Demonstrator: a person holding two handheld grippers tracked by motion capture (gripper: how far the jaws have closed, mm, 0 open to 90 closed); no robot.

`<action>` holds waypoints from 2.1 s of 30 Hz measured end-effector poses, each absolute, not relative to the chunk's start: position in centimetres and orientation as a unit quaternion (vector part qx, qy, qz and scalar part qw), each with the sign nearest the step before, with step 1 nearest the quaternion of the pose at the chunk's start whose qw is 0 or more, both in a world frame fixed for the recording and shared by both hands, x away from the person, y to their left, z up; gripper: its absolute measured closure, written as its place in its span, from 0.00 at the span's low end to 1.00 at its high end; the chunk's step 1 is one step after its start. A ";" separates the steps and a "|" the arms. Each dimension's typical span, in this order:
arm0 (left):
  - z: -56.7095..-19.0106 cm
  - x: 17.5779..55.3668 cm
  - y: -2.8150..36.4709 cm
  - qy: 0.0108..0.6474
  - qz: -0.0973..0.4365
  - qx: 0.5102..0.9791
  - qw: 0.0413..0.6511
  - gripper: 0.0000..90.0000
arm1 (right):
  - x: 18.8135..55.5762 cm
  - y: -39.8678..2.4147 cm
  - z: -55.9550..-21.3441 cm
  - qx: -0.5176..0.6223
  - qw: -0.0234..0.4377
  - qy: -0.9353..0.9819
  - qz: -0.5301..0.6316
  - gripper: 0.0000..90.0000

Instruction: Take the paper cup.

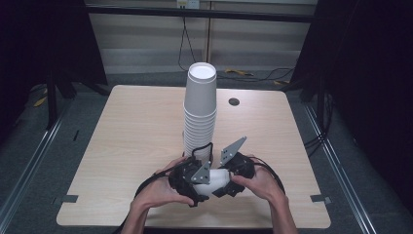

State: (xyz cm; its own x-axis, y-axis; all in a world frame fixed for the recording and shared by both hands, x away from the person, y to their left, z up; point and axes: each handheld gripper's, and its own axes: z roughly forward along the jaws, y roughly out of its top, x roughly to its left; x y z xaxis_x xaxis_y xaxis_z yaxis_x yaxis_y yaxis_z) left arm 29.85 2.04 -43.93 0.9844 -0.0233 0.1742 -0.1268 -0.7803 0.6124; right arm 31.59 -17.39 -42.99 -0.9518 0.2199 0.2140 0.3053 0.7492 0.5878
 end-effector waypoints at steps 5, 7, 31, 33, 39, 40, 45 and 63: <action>-44.0 30.1 2.5 -0.030 0.066 0.930 0.360 0.15 | 31.5 -17.4 -42.9 -0.145 0.067 -0.933 -0.321 0.24; -44.0 30.0 2.7 -0.033 0.070 0.926 0.369 0.15 | 31.5 -17.4 -42.9 -0.145 0.069 -0.932 -0.325 0.24; -42.4 30.1 5.0 -0.013 0.095 0.864 0.495 0.17 | 31.5 -18.4 -42.7 -0.157 0.057 -0.927 -0.337 0.25; -42.2 30.0 5.4 -0.009 0.099 0.859 0.502 0.17 | 31.5 -18.7 -42.7 -0.161 0.052 -0.926 -0.338 0.25; -42.4 30.1 6.2 0.030 0.110 0.840 0.531 0.17 | 31.4 -20.1 -42.8 -0.193 0.037 -0.914 -0.356 0.24; -42.4 30.1 6.3 0.037 0.112 0.837 0.535 0.17 | 31.4 -20.3 -42.8 -0.194 0.034 -0.913 -0.357 0.24; -42.5 29.8 6.7 0.055 0.111 0.834 0.537 0.17 | 30.8 -20.8 -42.7 -0.196 0.014 -0.908 -0.370 0.24; -43.8 28.5 7.8 0.092 0.105 0.809 0.571 0.18 | 29.9 -21.5 -43.7 -0.210 0.008 -0.871 -0.443 0.24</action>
